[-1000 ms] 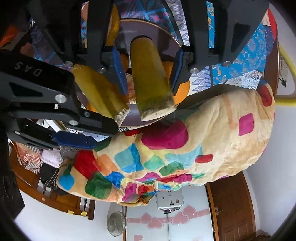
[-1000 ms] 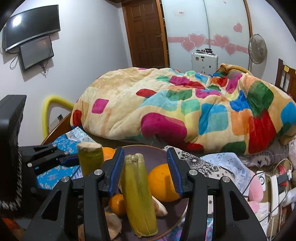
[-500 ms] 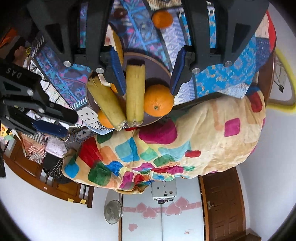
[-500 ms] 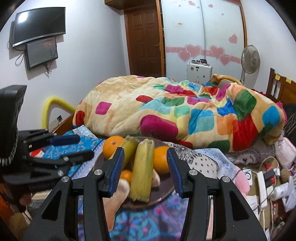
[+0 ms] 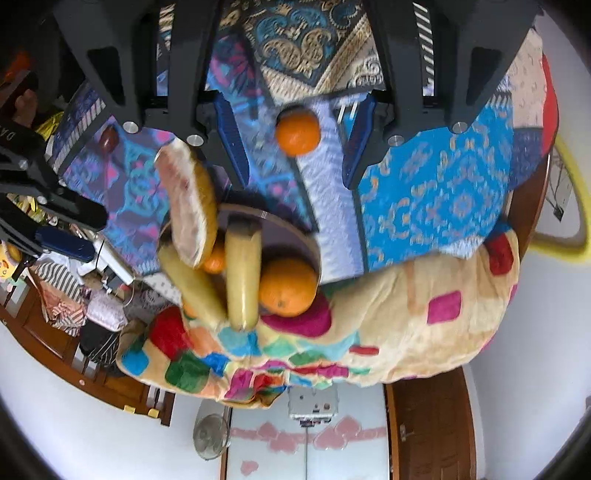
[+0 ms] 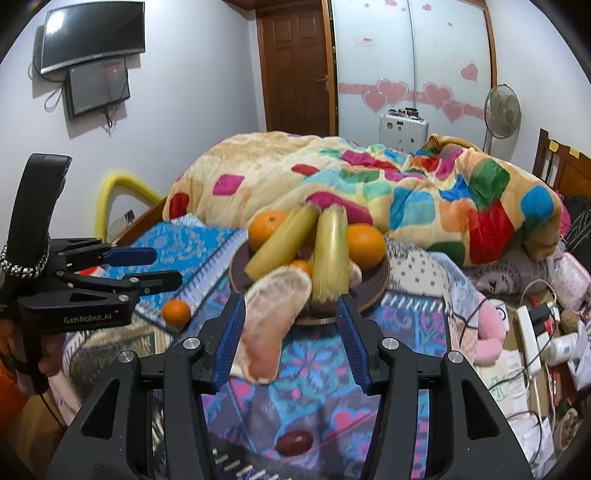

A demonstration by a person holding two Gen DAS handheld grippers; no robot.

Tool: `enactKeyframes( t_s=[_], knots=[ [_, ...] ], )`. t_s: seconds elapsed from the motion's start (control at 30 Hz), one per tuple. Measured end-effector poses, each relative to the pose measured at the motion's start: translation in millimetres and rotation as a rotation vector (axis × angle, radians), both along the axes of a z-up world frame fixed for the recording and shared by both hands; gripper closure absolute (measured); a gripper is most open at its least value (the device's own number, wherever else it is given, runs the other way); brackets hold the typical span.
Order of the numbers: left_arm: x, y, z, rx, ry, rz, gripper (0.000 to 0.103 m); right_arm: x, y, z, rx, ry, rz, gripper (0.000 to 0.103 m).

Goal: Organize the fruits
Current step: 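Move the left tool to a loose tangerine while the right tool reaches a dark red fruit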

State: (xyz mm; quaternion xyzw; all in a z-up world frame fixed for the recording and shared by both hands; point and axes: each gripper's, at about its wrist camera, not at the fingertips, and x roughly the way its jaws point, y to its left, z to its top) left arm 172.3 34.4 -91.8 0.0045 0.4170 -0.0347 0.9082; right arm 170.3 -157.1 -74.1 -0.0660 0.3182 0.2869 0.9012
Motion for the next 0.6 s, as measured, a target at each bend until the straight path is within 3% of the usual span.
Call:
enactKeyframes(
  t_s=[0.3,0.6],
  knots=[
    [-26,13,-35,-0.013,0.061,0.007,0.051,-27,-18,-38,-0.04,0.046,-0.031,0.055],
    [-42,19,-48,-0.014,0.07,0.022,0.051,-41,-20,-71,-0.067,0.07,-0.04,0.058]
  ],
)
